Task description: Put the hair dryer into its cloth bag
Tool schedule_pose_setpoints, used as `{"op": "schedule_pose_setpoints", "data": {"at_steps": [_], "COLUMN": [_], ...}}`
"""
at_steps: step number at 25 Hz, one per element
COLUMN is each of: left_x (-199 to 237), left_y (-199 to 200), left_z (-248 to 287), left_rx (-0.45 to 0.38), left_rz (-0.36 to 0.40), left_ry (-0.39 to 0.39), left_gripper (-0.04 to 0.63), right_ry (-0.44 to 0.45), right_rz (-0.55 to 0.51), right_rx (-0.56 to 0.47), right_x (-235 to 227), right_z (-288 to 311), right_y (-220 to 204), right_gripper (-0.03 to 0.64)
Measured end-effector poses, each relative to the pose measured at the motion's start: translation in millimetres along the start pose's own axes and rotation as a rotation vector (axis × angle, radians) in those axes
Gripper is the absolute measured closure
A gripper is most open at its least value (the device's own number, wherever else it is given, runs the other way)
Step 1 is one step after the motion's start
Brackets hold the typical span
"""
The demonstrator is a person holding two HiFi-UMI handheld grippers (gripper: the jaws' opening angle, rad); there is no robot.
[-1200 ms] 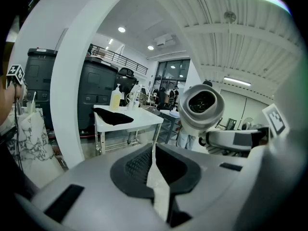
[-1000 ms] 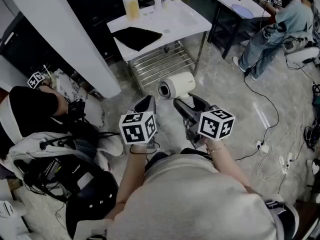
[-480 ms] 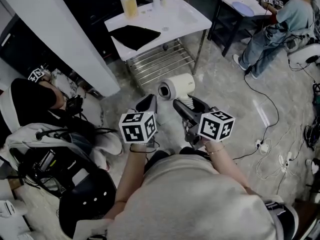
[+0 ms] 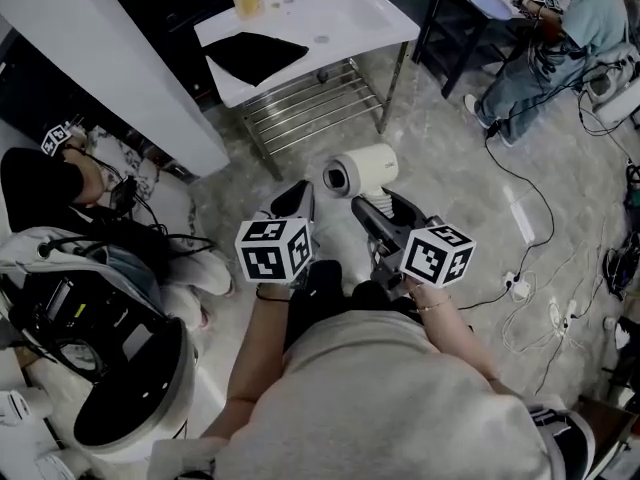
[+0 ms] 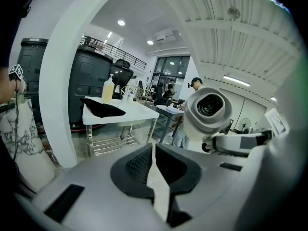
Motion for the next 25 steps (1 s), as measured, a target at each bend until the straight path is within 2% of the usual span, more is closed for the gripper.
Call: {"op": "schedule_pose_setpoints", "data": {"at_steps": [5, 10, 19, 25], "left_x": [5.0, 36.5, 125.0, 186.4], "left_y": [-3.5, 14.3, 81.9, 135.2], "left_z": [20.1, 61.4, 145.7, 192.4], "left_rx": [0.024, 0.043, 0.085, 0.097], "left_rz": [-0.014, 0.011, 0.027, 0.057], "left_ry": [-0.003, -0.015, -0.045, -0.068], "left_gripper": [0.575, 0.575, 0.575, 0.574], "right_ry": [-0.022, -0.040, -0.101, -0.109], "right_rz": [0.033, 0.028, 0.072, 0.081], "right_rx": [0.026, 0.028, -0.002, -0.033], "right_x": [-20.1, -40.7, -76.7, -84.6], "right_z": [8.3, 49.7, 166.9, 250.3], "right_y": [-2.9, 11.1, 70.2, 112.1], "right_gripper": [0.374, 0.374, 0.374, 0.374]}}
Point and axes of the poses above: the fingertips, and each gripper's own axes: z forward along the fingers, x to its left, y out of its top, the point moved 7 cm from there along -z, backward along the fingers, and after that the axes turned 1 degree about -x, right-handed, at the moved point
